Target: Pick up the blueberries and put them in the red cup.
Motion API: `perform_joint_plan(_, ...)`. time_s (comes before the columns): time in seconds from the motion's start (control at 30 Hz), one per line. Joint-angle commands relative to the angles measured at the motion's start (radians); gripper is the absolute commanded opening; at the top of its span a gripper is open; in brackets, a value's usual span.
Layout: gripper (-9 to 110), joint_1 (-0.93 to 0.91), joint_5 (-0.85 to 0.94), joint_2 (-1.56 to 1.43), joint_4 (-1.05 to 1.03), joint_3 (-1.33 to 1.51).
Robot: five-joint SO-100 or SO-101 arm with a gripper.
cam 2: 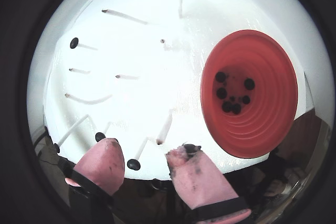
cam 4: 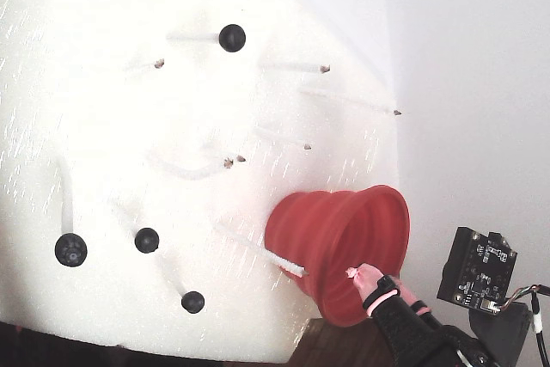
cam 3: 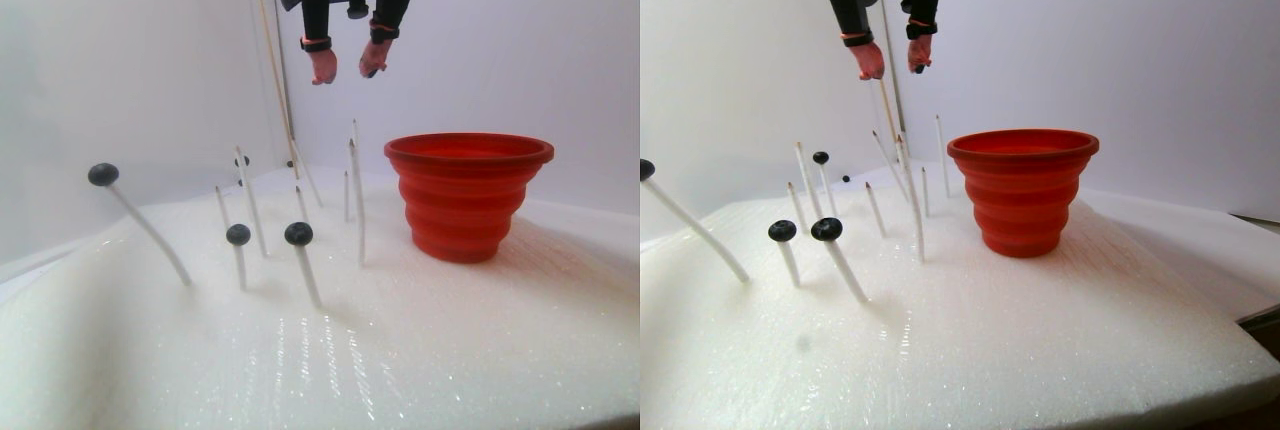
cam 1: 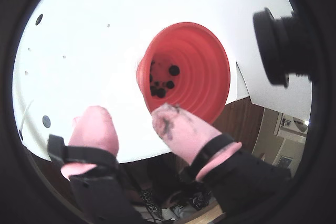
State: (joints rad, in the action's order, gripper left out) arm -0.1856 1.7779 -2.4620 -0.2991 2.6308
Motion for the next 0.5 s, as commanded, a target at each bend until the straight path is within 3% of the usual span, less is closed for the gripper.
perform_joint_plan(0.0,16,0.021,-0.003,-0.083,-0.009,-0.015)
perform_joint_plan(0.47,16,0.104,0.003,-0.077,-0.035,-0.009)
